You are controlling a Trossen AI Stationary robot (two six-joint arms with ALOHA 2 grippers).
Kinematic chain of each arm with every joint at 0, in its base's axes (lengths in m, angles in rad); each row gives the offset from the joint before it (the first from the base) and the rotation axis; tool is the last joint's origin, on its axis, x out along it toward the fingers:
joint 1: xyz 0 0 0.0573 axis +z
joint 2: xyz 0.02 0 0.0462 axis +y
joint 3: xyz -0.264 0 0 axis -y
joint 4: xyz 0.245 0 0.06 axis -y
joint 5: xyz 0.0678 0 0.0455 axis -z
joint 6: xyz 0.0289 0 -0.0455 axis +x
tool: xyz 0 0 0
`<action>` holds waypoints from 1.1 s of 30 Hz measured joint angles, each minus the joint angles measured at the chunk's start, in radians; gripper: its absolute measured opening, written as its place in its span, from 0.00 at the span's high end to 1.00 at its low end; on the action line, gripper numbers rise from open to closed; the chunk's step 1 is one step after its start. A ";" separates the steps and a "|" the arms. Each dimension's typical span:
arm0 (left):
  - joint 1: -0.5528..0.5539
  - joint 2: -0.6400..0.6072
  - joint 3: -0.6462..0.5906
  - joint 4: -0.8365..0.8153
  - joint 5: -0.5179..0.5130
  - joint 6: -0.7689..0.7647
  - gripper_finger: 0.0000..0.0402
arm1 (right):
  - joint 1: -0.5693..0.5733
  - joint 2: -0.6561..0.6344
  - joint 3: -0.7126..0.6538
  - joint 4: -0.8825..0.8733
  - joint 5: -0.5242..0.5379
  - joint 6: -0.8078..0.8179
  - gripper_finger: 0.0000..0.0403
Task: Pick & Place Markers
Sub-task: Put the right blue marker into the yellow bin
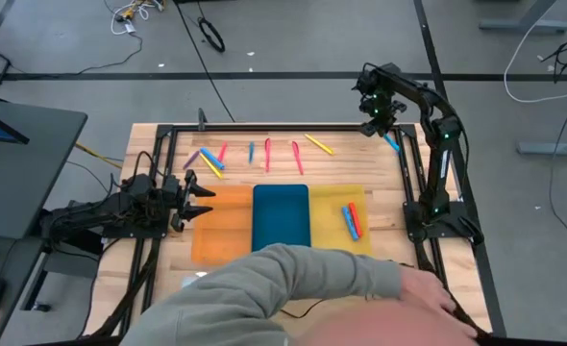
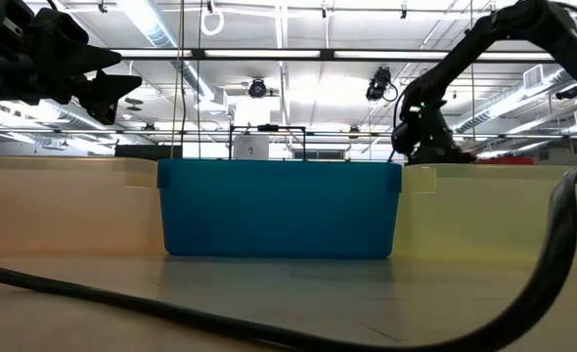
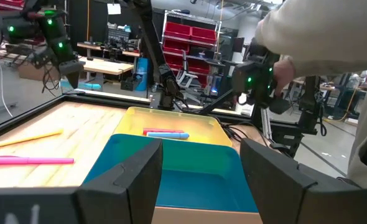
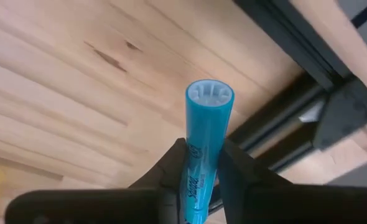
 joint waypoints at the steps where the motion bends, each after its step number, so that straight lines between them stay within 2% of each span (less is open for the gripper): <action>1: 0.000 0.000 0.000 0.000 0.000 0.000 0.45 | 0.002 -0.012 0.000 -0.003 0.001 0.022 0.85; 8: 0.000 0.000 0.000 0.000 0.000 0.000 0.45 | 0.011 -0.083 0.000 -0.050 -0.017 0.201 0.84; 22: 0.000 0.000 0.000 0.000 0.000 0.000 0.45 | 0.026 -0.199 0.000 -0.096 -0.053 0.425 0.84; 28: 0.000 0.000 0.000 0.000 0.000 0.000 0.45 | 0.025 -0.207 0.001 -0.095 -0.053 0.462 0.85; 33: 0.000 0.000 0.000 0.000 0.000 0.000 0.45 | 0.045 -0.207 0.001 -0.095 -0.105 0.515 0.85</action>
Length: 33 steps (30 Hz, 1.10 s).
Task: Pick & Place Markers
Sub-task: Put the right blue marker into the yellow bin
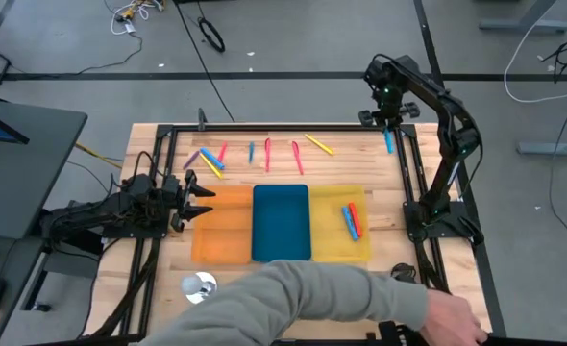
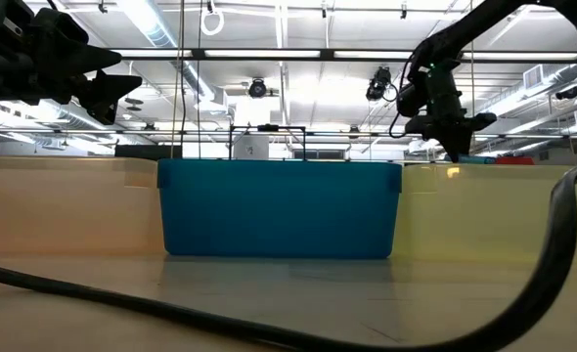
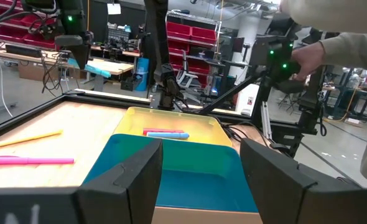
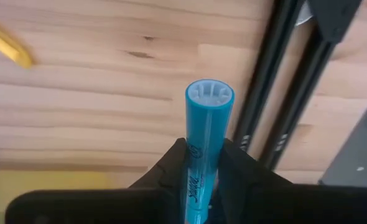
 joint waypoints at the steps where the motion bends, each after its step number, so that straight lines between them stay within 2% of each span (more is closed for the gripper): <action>1: 0.000 0.000 0.000 0.000 0.000 0.000 0.45 | 0.007 -0.001 0.000 0.000 -0.001 0.010 0.85; 13: 0.000 0.000 0.000 0.000 0.000 0.000 0.45 | 0.140 -0.070 -0.012 0.001 -0.047 0.153 0.85; 26: 0.000 0.000 0.000 0.000 0.000 0.000 0.45 | 0.317 -0.252 -0.200 0.004 -0.090 0.348 0.85; 33: 0.000 0.000 0.000 0.000 0.000 0.000 0.45 | 0.427 -0.307 -0.259 0.013 -0.117 0.460 0.85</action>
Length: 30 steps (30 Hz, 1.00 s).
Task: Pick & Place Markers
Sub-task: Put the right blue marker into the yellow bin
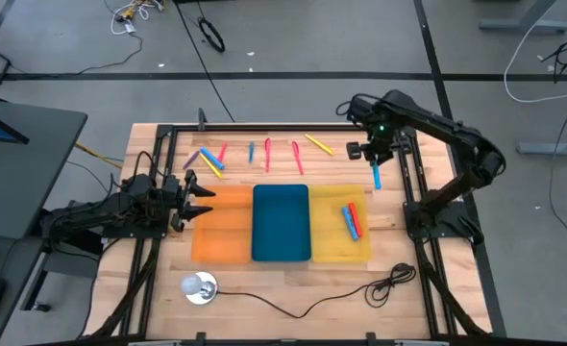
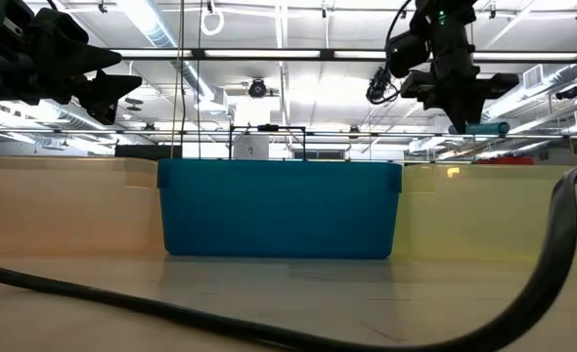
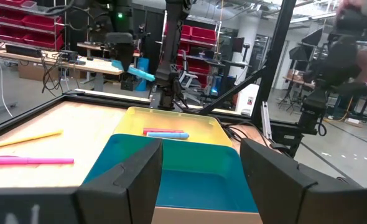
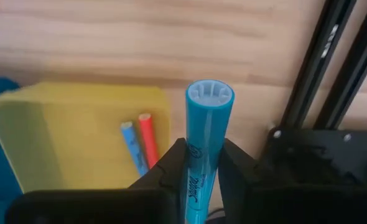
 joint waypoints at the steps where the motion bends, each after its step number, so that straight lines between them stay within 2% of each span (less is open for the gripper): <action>1: 0.000 0.000 0.000 0.000 0.000 0.000 0.45 | 0.015 -0.006 -0.007 0.004 -0.005 0.015 0.85; 30: 0.000 0.000 0.000 0.000 0.000 0.000 0.45 | 0.426 -0.018 -0.029 0.130 -0.093 0.413 0.85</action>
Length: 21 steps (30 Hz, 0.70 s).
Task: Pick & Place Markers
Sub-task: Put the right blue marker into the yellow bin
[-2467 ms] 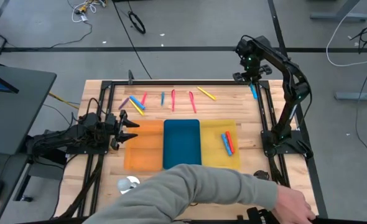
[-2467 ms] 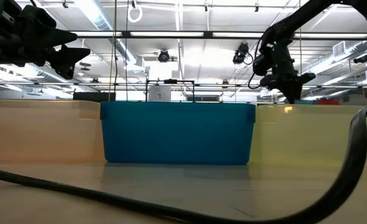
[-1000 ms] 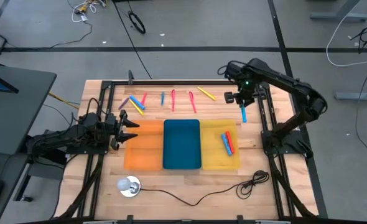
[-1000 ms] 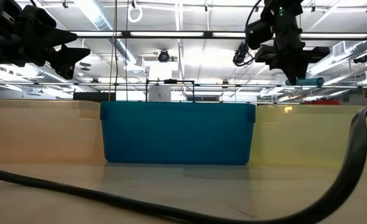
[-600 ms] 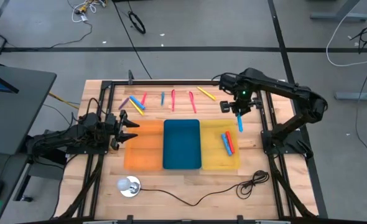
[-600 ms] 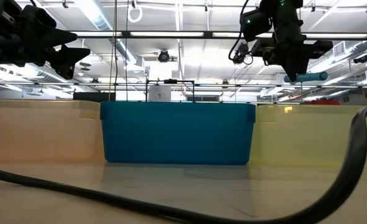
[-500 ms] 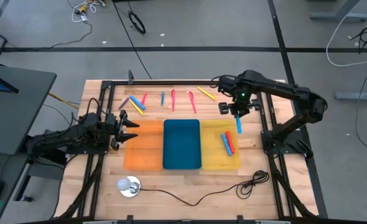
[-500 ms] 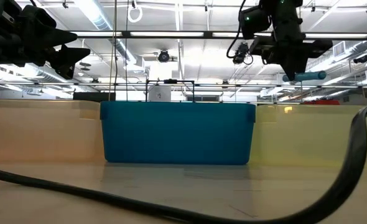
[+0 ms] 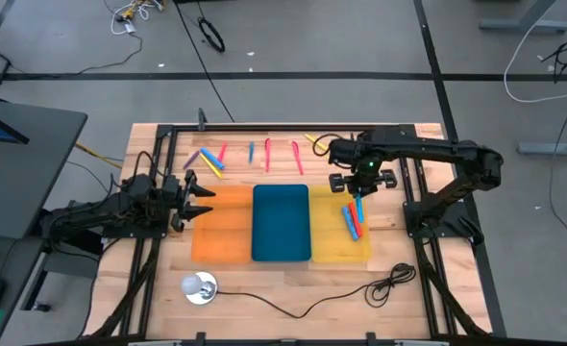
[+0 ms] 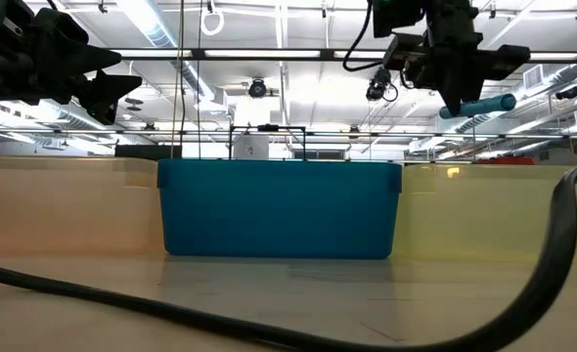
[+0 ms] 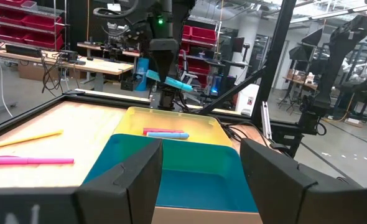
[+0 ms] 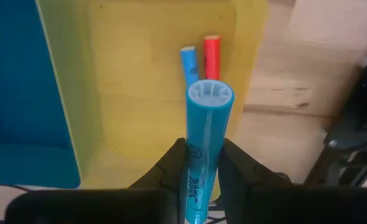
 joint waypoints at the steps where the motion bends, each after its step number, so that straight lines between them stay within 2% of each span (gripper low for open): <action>1: 0.000 0.000 0.000 0.000 0.000 0.000 0.45 | 0.010 0.000 0.000 0.003 -0.001 0.012 0.85; 12: 0.000 0.000 0.000 0.000 0.000 0.000 0.45 | 0.047 0.003 0.000 0.032 -0.019 0.052 0.85; 21: 0.000 0.000 0.000 0.000 0.000 0.000 0.45 | 0.048 0.071 0.000 0.084 -0.006 0.040 0.85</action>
